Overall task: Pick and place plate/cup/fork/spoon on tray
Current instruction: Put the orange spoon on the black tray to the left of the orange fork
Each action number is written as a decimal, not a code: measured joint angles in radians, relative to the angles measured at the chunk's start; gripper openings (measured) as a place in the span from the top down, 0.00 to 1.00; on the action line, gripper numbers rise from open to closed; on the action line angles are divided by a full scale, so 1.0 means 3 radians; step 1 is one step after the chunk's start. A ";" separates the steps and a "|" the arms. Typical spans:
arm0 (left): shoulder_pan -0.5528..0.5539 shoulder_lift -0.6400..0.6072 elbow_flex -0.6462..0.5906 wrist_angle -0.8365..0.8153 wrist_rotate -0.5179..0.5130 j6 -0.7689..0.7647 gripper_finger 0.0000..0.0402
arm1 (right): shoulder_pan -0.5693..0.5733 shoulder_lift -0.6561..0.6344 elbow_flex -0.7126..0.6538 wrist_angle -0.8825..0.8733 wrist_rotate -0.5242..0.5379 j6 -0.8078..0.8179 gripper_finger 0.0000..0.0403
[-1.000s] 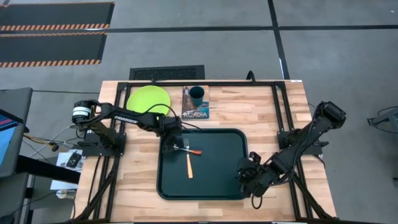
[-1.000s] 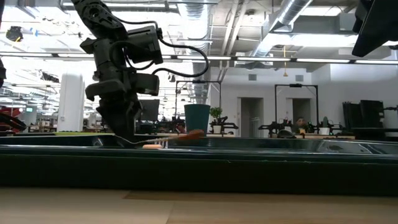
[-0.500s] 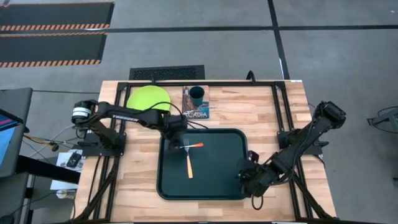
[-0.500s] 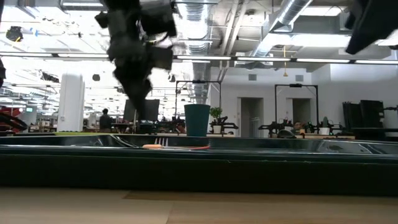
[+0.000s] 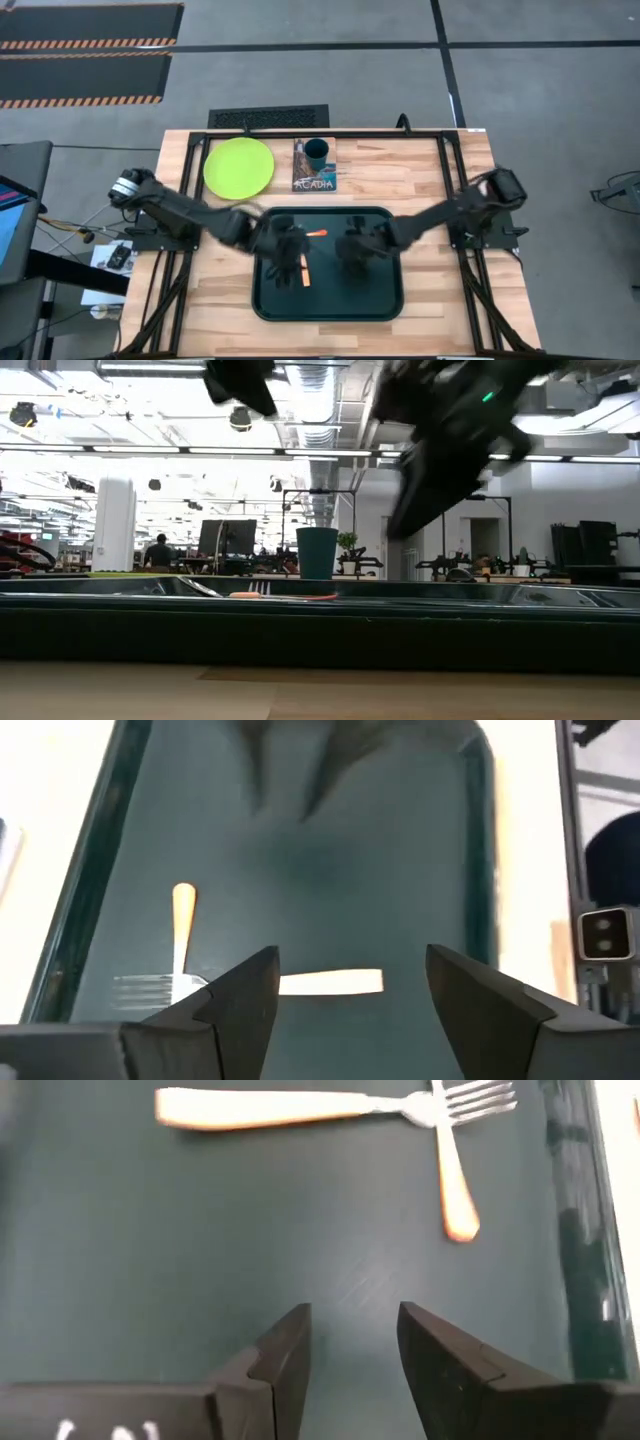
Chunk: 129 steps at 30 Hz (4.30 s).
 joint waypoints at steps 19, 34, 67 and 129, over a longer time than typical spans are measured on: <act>-0.1297 0.0000 0.0124 -0.0409 -0.1805 -0.1272 0.41 | -0.0751 0.0924 0.0455 0.0636 -0.0556 -0.1037 0.57; -0.1372 0.0000 0.0124 -0.0462 -0.1876 -0.1565 0.41 | -0.0929 0.1089 0.0624 0.1090 -0.1031 -0.1140 0.57; -0.1338 0.0000 -0.0088 -0.0669 -0.2425 -0.1929 0.41 | -0.0863 0.0641 0.0666 0.0628 -0.0949 -0.0206 0.90; 0.0483 -0.0034 -0.2223 0.1733 -0.0564 -0.3520 0.76 | 0.0942 -0.1107 0.0673 -0.0953 0.0116 0.0326 0.87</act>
